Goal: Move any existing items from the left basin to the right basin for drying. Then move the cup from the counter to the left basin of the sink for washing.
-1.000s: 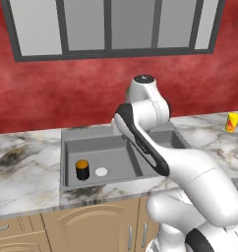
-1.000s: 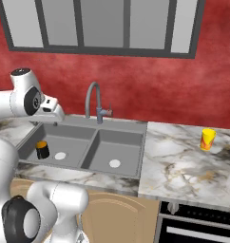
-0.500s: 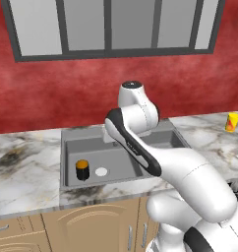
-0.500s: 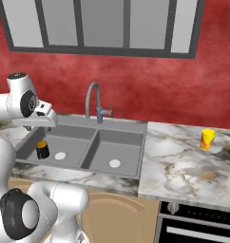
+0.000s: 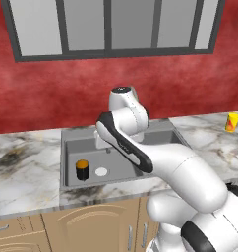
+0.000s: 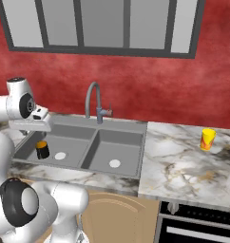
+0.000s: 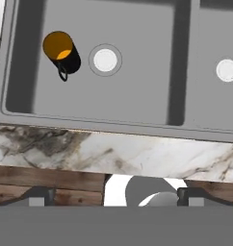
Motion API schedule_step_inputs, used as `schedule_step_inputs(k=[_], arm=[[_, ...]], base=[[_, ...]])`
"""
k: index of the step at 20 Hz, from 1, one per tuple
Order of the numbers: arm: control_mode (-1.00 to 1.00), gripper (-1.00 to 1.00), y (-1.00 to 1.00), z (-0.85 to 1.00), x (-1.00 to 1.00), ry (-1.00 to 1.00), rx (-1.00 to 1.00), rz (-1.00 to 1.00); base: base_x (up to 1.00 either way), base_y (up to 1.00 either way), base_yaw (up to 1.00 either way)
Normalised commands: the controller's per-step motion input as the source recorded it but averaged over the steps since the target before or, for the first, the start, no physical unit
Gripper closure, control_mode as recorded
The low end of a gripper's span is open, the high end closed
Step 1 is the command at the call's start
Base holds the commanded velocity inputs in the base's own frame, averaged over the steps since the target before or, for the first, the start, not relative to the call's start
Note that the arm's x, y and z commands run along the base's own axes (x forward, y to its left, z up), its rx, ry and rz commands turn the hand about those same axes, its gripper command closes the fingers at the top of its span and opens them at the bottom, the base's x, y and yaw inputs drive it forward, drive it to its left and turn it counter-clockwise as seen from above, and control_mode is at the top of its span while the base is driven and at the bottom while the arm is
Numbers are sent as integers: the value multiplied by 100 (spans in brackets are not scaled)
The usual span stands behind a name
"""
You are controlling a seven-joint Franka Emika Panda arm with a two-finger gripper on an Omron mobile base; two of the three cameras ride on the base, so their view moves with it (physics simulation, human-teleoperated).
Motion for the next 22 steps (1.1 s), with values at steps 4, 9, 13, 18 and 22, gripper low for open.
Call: schedule_step_inputs(k=[4, 9, 13, 18, 22], arm=[[-100, -100, 10, -28, 0, 5, 0, -2], [-100, -100, 21, -26, 0, 6, 0, -2], [-100, -100, 33, -25, 7, 6, 0, -4], [-100, -100, 36, -24, 9, 5, 0, -4], [-100, -100, 27, -24, 20, 4, 0, -4]], base=[[0, 0, 0], [0, 0, 0], [0, 0, 0], [0, 0, 0], [0, 0, 0]])
